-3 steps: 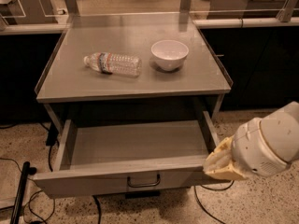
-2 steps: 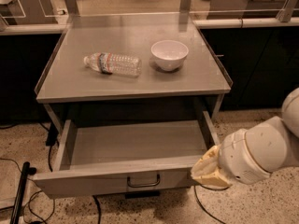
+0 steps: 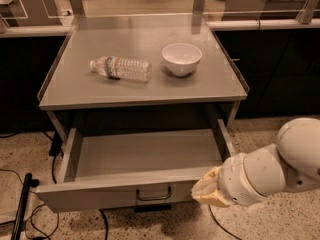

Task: Close top drawer

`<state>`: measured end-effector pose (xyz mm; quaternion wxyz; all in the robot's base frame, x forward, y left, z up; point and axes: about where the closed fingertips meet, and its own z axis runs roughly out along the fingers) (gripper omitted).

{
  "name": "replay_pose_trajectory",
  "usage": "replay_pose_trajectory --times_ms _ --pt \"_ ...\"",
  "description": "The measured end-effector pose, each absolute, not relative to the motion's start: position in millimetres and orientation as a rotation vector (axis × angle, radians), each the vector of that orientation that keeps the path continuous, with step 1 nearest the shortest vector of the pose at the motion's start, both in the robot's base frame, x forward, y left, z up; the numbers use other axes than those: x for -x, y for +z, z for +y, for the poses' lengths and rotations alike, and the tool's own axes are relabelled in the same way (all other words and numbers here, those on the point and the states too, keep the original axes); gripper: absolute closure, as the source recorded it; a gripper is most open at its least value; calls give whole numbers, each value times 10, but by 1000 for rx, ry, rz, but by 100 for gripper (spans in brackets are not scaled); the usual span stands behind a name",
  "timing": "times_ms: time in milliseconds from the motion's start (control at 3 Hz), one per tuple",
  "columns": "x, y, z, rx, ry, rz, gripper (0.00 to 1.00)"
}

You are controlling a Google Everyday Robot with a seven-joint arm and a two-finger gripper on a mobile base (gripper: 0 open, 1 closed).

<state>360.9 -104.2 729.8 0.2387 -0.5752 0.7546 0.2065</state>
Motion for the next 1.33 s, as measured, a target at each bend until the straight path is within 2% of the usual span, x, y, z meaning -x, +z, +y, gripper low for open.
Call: replay_pose_trajectory --times_ms 667,1000,1333 --pt "-3602 6689 -977 1597 570 2127 100" --pt "-3613 6671 -977 1596 564 2128 83" --pt "-3613 6671 -977 1597 564 2128 60"
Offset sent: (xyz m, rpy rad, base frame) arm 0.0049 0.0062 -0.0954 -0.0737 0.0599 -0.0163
